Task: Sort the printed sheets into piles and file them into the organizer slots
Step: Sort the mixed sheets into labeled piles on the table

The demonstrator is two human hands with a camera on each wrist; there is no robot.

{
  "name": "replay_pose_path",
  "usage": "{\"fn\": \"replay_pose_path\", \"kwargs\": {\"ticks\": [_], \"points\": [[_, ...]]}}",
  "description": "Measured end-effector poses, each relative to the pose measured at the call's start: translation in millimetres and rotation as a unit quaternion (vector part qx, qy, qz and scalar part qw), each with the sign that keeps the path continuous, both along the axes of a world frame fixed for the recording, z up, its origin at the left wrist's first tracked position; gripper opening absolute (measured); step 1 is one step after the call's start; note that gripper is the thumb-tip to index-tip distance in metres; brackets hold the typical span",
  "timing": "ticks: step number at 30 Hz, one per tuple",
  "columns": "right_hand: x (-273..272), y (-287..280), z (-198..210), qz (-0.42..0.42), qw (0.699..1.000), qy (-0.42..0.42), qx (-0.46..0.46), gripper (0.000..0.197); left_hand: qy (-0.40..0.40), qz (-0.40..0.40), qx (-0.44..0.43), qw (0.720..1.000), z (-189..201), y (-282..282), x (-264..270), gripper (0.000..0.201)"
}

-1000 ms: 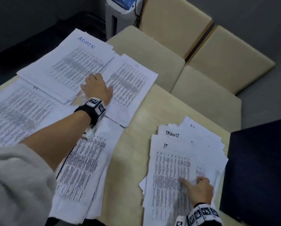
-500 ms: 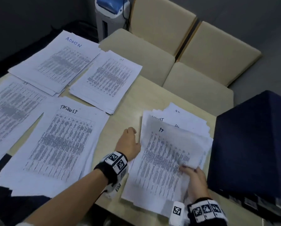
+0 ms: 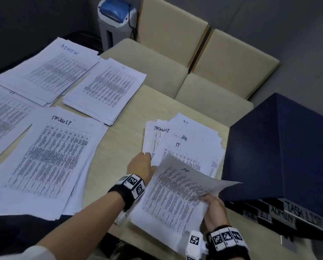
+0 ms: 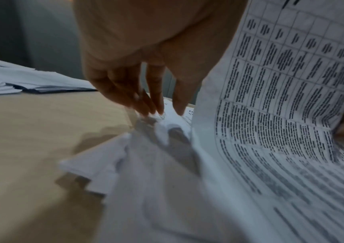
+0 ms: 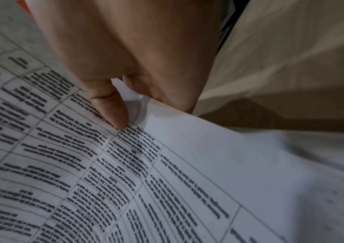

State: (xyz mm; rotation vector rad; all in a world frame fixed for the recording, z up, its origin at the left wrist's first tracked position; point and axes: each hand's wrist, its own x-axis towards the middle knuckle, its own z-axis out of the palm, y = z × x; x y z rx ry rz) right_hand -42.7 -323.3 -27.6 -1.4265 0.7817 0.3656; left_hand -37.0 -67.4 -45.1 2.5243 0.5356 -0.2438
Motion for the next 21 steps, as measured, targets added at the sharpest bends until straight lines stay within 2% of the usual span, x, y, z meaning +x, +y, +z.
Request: {"fn": "replay_pose_path", "kwargs": {"ticks": [2, 4, 6, 9, 12, 15, 18, 21], "points": [[0.2, 0.6, 0.0, 0.001, 1.000, 0.006, -0.006, 0.028, 0.042, -0.006, -0.031, 0.999, 4.3, -3.9, 4.9, 0.028], [-1.1, 0.8, 0.0, 0.010, 1.000, 0.014, -0.007, 0.030, 0.051, -0.015, -0.027, 0.998, 7.7, -5.2, 8.4, 0.011], [-2.0, 0.5, 1.3, 0.020, 1.000, 0.016, -0.004, 0.031, 0.052, -0.035, -0.018, 0.998, 11.1, -4.4, 9.8, 0.021], [2.0, -1.3, -1.0, 0.012, 1.000, 0.011, 0.001, 0.028, 0.062, -0.059, 0.013, 0.996, 15.1, 6.8, 11.4, 0.025], [10.6, 0.1, 1.2, 0.025, 0.999, -0.015, 0.016, 0.021, 0.058, -0.075, 0.125, 0.988, 25.8, 21.4, 10.9, 0.044], [19.2, 3.3, 5.0, 0.047, 0.998, -0.038, 0.026, 0.018, 0.026, -0.103, 0.226, 0.968, 46.2, 31.0, 9.0, 0.036], [26.4, 9.6, 7.3, 0.049, 0.996, -0.060, 0.032, 0.015, 0.018, -0.069, 0.201, 0.977, 57.1, 37.9, 10.1, 0.040], [35.7, 17.6, 5.6, 0.049, 0.996, -0.052, 0.048, 0.016, -0.054, -0.061, 0.077, 0.994, 47.9, 40.7, 10.0, 0.028]]}}
